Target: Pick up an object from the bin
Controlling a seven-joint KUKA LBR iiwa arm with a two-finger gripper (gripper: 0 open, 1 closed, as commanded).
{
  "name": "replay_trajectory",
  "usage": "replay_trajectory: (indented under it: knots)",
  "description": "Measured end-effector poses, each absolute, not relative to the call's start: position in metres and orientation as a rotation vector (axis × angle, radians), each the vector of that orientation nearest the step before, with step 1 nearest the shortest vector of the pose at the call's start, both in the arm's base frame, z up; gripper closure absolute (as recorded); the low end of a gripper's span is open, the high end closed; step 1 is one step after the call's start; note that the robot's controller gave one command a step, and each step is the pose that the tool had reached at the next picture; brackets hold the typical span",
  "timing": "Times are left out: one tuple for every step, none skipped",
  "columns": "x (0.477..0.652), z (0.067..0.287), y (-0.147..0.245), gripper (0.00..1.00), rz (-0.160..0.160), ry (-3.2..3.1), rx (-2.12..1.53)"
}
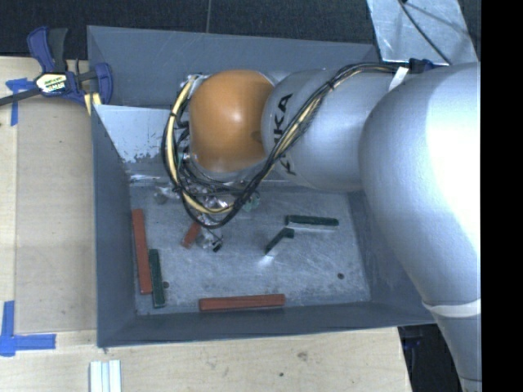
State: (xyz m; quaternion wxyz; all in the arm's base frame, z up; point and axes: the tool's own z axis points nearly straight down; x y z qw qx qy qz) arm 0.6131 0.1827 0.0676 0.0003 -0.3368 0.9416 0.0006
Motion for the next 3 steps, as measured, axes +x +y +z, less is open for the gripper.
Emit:
replay_trajectory:
  knots:
    - [0.615,0.071,0.183,1.0,0.003,2.955,-1.05]
    - [0.618,0.213,0.181,1.0,0.001,2.925,-1.132]
    - [0.618,0.212,0.18,0.0,0.002,2.927,-1.131]
